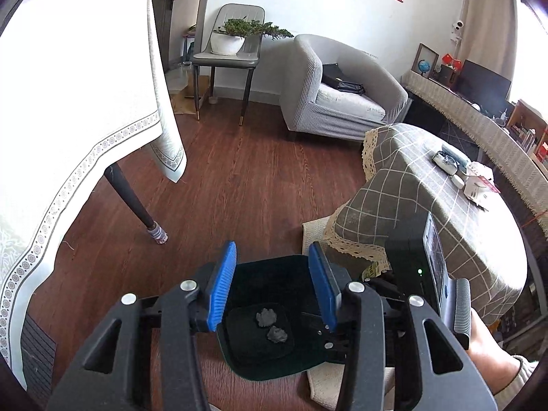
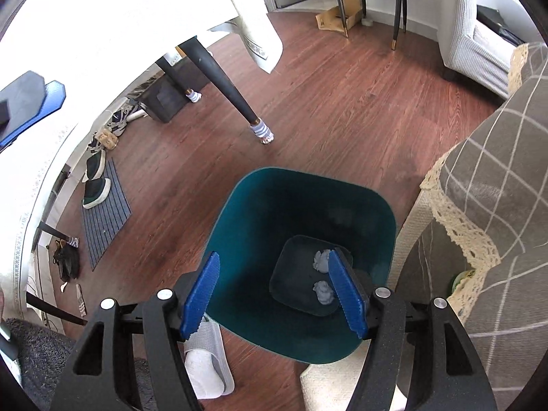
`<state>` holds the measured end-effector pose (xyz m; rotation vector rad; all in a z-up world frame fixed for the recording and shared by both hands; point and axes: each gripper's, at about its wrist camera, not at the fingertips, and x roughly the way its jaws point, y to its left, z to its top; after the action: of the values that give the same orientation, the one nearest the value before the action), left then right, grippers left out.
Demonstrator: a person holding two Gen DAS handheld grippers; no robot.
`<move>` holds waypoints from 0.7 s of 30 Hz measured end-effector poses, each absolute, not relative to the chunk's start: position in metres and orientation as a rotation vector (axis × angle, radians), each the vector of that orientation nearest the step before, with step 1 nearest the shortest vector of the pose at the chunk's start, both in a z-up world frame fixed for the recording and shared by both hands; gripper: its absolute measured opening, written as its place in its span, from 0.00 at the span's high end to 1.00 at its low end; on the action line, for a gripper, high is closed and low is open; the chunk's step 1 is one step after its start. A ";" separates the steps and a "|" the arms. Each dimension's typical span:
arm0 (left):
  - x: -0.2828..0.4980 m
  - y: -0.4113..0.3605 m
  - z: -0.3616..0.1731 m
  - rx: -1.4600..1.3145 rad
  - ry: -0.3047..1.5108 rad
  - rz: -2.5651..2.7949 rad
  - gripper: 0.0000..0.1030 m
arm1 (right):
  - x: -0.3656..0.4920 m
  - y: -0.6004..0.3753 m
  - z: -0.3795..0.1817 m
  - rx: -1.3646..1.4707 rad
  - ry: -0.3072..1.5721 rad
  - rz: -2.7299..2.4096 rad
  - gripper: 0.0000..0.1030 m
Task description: Collect trash
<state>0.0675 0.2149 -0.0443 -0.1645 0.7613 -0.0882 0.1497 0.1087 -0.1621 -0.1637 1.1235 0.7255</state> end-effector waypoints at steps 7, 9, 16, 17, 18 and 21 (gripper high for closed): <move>0.064 0.202 -0.009 -0.148 0.687 -0.083 0.49 | 0.139 0.092 -0.117 -0.156 0.996 0.753 0.47; 0.062 0.196 0.000 -0.140 0.671 -0.083 0.47 | 0.136 0.085 -0.102 -0.153 0.958 0.750 0.48; 0.063 0.159 0.022 -0.110 0.620 -0.114 0.37 | 0.131 0.038 -0.055 -0.121 0.841 0.713 0.50; 0.064 0.152 0.024 -0.101 0.617 -0.119 0.36 | 0.131 0.030 -0.049 -0.119 0.827 0.701 0.50; 0.065 0.144 0.025 -0.090 0.612 -0.125 0.34 | 0.130 0.023 -0.045 -0.119 0.815 0.688 0.50; 0.068 0.121 0.028 -0.077 0.605 -0.155 0.29 | 0.130 -0.003 -0.033 -0.108 0.787 0.646 0.50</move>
<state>0.0681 0.1206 0.0284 -0.0767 0.6049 -0.1545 0.1299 -0.0026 -0.0328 -0.1077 0.7865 0.6460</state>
